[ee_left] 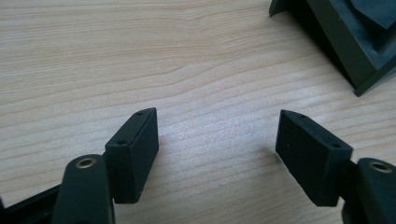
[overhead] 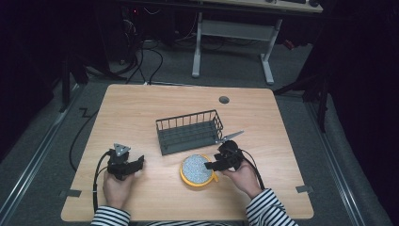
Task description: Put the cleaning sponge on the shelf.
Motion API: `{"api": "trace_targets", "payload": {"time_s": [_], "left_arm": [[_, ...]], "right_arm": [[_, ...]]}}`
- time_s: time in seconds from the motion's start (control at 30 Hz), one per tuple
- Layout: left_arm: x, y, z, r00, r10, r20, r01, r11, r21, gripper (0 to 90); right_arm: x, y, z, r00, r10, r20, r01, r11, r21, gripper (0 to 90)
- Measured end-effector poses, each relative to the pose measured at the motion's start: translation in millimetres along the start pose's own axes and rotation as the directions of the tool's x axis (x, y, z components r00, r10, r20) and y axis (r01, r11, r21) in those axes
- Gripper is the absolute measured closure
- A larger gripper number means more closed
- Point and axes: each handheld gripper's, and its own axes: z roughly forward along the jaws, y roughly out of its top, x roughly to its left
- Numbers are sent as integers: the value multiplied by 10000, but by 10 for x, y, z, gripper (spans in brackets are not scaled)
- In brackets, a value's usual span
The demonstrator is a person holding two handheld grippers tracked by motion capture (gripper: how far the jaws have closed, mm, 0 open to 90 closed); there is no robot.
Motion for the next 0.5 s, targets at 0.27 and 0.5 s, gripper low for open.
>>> {"api": "trace_targets", "payload": {"time_s": [0.27, 0.5], "left_arm": [[-9, 1, 3, 10000, 61, -42, -61, 10000, 18, 304], [-11, 1, 2, 9999, 120, -58, -120, 9999, 57, 302]], "right_arm": [[11, 39, 145, 9999, 97, 76, -101, 9986, 520, 396], [-12, 47, 222, 9996, 192, -201, -174, 9960, 880, 460]]}}
